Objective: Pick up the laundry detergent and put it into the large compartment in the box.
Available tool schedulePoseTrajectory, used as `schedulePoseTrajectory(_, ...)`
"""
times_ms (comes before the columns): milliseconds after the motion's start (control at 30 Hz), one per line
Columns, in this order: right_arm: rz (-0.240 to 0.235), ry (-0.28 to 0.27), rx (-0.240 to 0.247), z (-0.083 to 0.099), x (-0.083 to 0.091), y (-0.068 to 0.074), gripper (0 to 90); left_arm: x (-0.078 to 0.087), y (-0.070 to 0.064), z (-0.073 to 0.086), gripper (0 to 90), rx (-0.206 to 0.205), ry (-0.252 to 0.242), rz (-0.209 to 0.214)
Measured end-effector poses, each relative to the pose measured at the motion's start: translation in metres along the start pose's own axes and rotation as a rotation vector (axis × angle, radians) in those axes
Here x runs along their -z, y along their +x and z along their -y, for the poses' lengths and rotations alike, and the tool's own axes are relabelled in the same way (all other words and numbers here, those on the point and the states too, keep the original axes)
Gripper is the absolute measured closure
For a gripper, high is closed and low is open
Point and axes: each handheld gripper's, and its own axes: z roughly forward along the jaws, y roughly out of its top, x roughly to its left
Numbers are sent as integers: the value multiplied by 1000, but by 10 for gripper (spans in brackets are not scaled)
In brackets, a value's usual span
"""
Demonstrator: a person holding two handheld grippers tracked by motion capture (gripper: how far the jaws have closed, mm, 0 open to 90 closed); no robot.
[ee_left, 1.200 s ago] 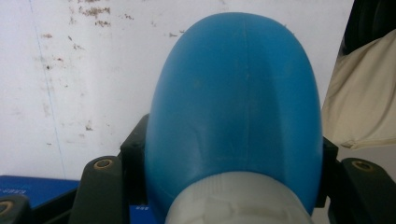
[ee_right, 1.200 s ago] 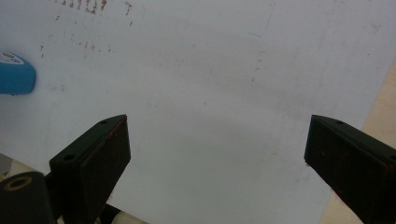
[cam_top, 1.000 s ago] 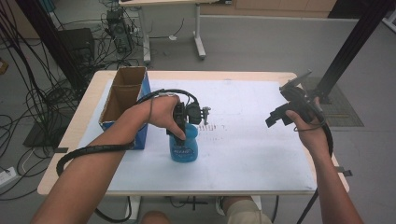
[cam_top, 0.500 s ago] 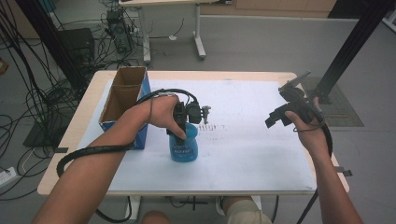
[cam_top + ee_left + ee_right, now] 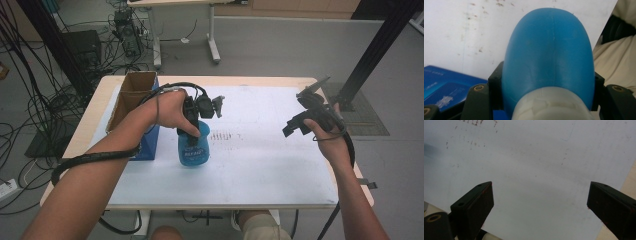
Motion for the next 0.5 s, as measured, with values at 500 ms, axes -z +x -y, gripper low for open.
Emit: schedulePoseTrajectory(500, -2, 6, 20, -4, 4, 9, 67, 116, 19, 30, 383, 462, -132, -95)
